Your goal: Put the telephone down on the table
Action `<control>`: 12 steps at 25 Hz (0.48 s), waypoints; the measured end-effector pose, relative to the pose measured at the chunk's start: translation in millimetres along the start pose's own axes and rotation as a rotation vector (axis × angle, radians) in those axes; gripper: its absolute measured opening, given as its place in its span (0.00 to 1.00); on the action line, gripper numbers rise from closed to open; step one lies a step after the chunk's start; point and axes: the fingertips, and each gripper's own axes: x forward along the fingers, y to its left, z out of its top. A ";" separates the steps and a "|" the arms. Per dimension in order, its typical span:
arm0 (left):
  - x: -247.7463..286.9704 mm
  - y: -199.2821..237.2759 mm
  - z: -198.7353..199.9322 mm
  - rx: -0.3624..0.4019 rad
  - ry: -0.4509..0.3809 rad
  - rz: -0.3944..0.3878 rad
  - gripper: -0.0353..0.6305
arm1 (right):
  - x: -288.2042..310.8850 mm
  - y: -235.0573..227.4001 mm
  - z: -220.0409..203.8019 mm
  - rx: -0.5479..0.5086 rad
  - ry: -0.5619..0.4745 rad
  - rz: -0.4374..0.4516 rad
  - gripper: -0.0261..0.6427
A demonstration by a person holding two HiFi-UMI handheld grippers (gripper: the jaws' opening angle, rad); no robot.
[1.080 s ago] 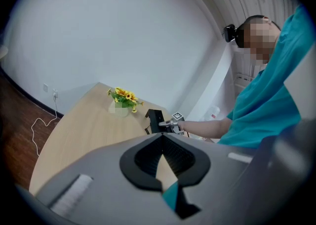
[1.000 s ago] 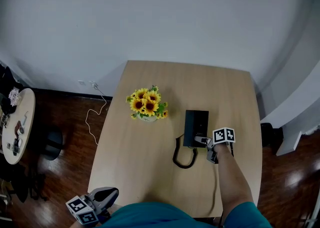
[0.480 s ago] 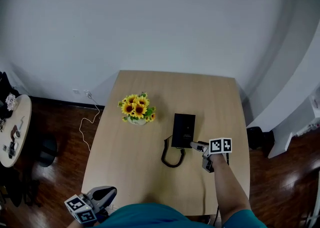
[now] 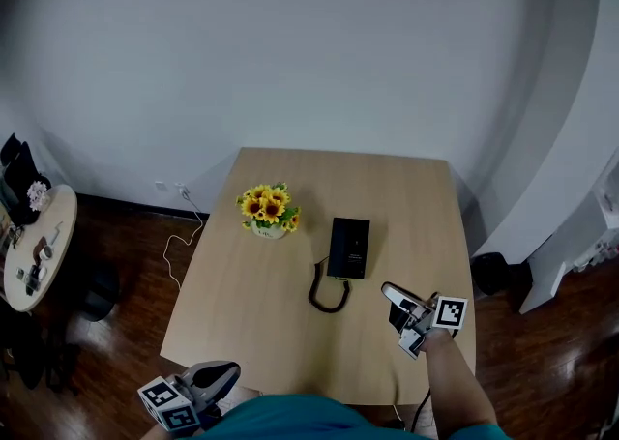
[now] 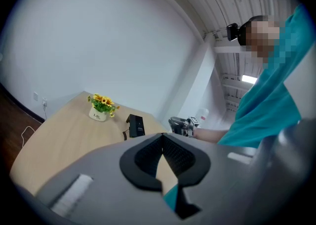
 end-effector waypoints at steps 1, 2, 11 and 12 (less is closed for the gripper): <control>-4.3 -2.8 1.0 0.003 -0.011 0.000 0.06 | -4.0 9.0 -4.4 0.000 -0.006 0.018 0.15; -8.8 -4.7 2.4 0.006 -0.023 -0.001 0.06 | -6.9 18.1 -10.5 0.000 -0.010 0.036 0.14; -78.2 -3.6 -9.4 0.110 -0.030 -0.072 0.06 | 5.3 119.4 -110.9 -0.038 0.024 0.135 0.08; -93.3 -2.7 -12.2 0.123 -0.030 -0.087 0.06 | 9.4 131.3 -128.1 -0.050 0.025 0.135 0.07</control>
